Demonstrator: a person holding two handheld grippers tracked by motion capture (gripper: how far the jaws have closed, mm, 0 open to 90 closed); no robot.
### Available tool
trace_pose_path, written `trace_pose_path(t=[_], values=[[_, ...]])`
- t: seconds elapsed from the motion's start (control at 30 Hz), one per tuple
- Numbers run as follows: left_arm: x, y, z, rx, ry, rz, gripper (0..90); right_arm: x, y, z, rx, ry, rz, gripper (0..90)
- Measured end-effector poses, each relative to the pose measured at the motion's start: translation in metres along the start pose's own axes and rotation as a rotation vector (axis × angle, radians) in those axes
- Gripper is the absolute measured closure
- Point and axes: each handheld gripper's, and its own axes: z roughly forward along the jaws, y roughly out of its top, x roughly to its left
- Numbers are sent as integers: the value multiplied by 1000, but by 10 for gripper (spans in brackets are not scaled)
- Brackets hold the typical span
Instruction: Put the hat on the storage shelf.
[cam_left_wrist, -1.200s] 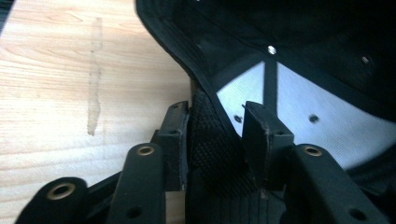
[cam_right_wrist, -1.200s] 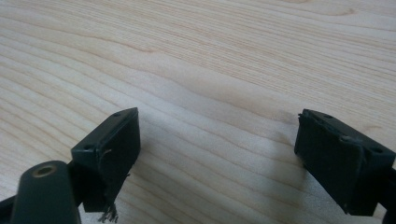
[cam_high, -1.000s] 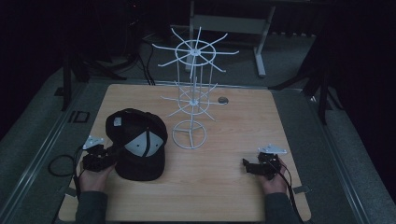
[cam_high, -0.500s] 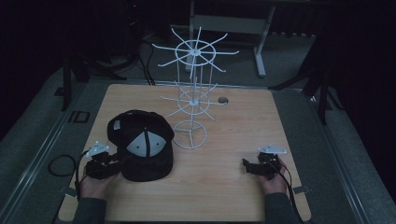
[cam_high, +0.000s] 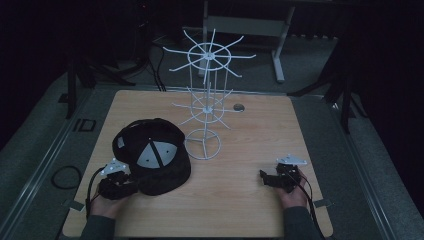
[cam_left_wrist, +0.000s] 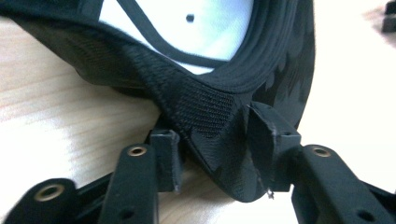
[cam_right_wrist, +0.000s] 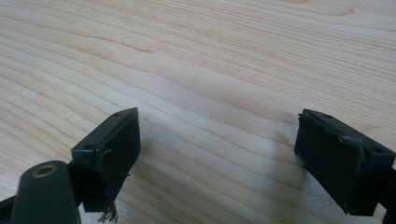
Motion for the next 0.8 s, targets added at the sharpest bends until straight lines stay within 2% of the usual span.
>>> trace_pose_path(t=[0.13, 0.23, 0.3, 0.47, 0.67, 0.8], values=[[4, 5, 1, -27, 25, -20, 600, 0, 0, 0, -1, 0, -1, 142], [5, 10, 4, -31, 41, -16, 599, 0, 0, 0, -2, 0, -1, 142], [9, 13, 9, -49, 39, -25, 605, 0, 0, 0, -1, 0, -1, 142], [16, 13, 11, -54, 53, -53, 594, 0, 0, 0, -2, 0, 0, 142], [13, 13, 13, -41, 70, -38, 558, 0, 0, 0, -2, 0, 0, 142], [10, 12, 14, -35, 65, -33, 520, 0, 0, 0, -1, 0, -1, 142]])
